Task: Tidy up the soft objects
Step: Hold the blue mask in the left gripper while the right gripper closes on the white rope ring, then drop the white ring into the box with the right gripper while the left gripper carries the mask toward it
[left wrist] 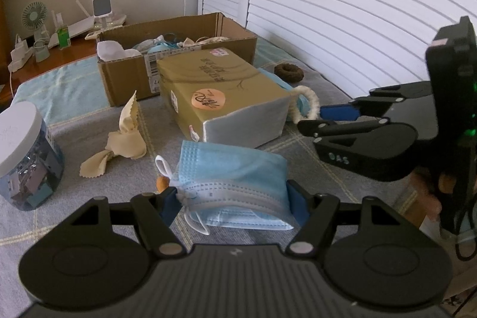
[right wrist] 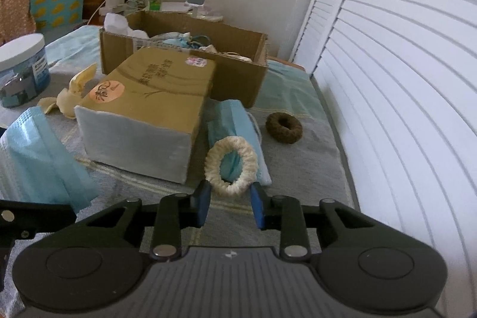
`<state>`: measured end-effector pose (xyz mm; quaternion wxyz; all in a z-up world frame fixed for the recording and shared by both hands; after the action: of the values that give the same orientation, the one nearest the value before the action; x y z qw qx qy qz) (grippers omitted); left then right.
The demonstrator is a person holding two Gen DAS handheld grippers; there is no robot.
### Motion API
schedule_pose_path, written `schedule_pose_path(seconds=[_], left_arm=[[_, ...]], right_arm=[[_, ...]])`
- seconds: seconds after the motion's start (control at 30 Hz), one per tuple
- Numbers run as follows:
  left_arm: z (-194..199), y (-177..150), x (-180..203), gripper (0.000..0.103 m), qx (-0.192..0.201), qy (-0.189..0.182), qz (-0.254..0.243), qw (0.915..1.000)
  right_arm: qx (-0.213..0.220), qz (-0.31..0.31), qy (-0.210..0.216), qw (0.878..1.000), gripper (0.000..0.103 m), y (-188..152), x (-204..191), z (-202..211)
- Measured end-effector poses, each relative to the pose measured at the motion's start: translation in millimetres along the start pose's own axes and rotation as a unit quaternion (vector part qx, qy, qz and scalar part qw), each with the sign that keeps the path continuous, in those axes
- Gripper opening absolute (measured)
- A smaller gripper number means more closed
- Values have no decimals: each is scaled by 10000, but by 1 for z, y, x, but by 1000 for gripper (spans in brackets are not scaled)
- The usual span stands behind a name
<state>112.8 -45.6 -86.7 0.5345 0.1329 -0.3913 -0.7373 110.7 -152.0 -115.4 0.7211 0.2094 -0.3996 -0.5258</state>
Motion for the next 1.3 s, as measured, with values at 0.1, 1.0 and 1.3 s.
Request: schedule_pose_path(seconds=[0.1, 1.0, 1.3], left_arm=[[0, 0, 1, 71, -6, -6, -8, 10000], [-2, -1, 1, 71, -27, -65, 29, 10000], [2, 1, 1, 71, -5, -100, 63, 9999]], right_arm=[[-76, -71, -22, 9999, 34, -3, 6, 3], [-341, -604, 145, 9975, 47, -7, 12, -15], [-281, -518, 125, 9982, 42, -4, 13, -4]])
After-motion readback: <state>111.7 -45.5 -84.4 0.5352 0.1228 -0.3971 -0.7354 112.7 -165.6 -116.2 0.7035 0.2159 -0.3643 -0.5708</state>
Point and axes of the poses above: each gripper's, at about its wrist camera, not at the fingertips, and z roughly against the way its jaws point, x to its right, y to its top, the point moved 5 cm from there along -z, roughly the way its jaws point, and after that the axes turned 11 degrees about -y, right-handed, at the moved point
